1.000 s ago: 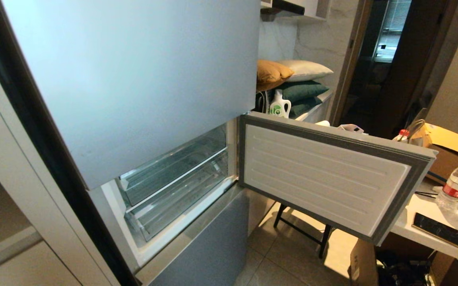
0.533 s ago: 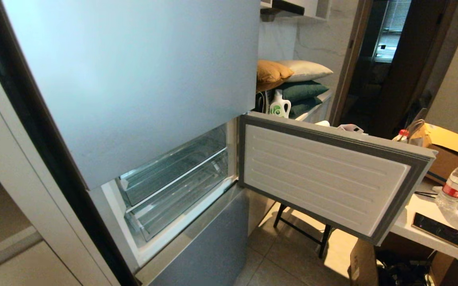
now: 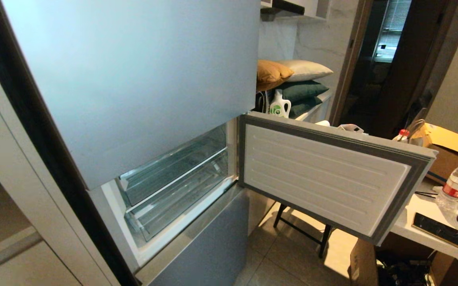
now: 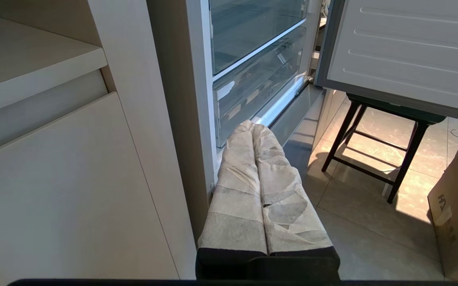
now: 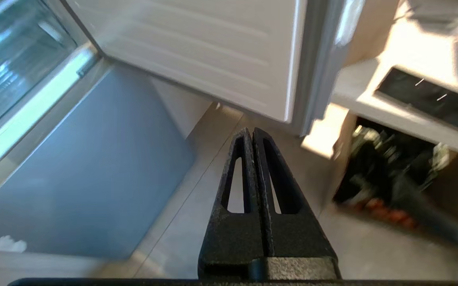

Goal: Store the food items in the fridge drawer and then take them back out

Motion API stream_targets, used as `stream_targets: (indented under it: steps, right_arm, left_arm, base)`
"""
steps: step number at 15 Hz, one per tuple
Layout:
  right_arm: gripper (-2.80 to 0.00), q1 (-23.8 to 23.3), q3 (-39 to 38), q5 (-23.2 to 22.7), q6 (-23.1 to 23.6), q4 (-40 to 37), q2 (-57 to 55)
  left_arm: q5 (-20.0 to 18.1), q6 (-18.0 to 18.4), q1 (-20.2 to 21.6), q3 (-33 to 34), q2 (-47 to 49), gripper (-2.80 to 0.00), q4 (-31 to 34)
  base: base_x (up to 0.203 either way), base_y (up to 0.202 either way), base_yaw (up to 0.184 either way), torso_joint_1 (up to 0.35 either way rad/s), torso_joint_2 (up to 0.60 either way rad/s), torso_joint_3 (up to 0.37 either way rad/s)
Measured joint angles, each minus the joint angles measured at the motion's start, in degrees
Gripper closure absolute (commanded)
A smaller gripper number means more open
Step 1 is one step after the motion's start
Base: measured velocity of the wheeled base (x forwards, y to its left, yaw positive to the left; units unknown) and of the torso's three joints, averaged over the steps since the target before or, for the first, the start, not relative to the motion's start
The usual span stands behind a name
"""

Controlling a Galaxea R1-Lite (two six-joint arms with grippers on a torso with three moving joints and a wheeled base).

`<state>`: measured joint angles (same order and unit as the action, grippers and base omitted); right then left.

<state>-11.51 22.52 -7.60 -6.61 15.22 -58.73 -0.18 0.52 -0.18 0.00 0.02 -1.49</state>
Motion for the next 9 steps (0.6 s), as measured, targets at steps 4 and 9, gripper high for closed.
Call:
stream_targets:
  steps: [4, 9]
  right_arm:
    - [0.0, -2.1, 0.9, -2.0, -0.3, 12.0, -16.6]
    - [0.0, -7.7, 2.3, -2.0, -0.3, 24.3, -30.3]
  left_arm:
    - [0.0, 0.0, 0.0, 0.0, 0.0, 0.0, 0.0]
    - [0.0, 0.0, 0.0, 0.0, 0.0, 0.0, 0.0]
  base:
    - [0.0, 0.0, 0.0, 0.0, 0.0, 0.0]
    - [0.0, 0.0, 0.0, 0.0, 0.0, 0.0]
